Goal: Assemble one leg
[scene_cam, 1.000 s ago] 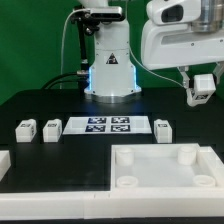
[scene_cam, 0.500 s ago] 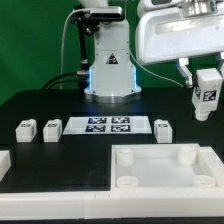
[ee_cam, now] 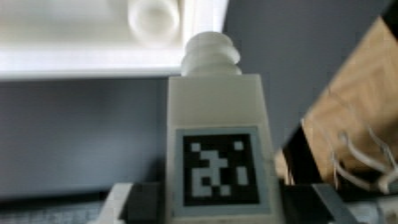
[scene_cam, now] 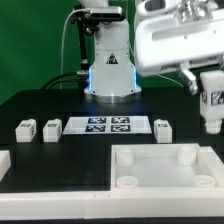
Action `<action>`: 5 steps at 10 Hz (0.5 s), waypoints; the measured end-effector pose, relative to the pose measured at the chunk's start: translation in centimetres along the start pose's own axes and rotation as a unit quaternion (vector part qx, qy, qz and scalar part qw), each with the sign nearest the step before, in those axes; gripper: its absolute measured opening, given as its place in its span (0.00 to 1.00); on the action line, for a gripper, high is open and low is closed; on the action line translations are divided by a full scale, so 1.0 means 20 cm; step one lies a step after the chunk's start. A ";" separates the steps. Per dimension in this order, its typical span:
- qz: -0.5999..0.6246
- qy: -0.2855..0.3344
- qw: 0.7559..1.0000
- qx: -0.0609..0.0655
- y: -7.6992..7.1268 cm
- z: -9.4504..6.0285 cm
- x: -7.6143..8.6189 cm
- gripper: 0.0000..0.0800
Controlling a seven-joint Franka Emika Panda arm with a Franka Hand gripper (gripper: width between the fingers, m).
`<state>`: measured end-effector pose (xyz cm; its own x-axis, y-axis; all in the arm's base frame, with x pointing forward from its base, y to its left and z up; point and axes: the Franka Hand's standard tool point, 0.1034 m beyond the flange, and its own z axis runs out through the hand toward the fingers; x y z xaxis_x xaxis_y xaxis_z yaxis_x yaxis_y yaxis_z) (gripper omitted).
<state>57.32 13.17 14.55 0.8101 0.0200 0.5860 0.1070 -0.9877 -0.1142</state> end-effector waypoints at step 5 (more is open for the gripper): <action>-0.023 0.005 1.000 -0.009 0.08 0.04 0.08 0.36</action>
Offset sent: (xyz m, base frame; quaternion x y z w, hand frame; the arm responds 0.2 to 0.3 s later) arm 0.0234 -0.0223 -0.0001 -0.0233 0.0028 -0.0372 0.9990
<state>59.19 11.71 14.69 0.7986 0.0633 0.5985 0.1325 -0.9885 -0.0723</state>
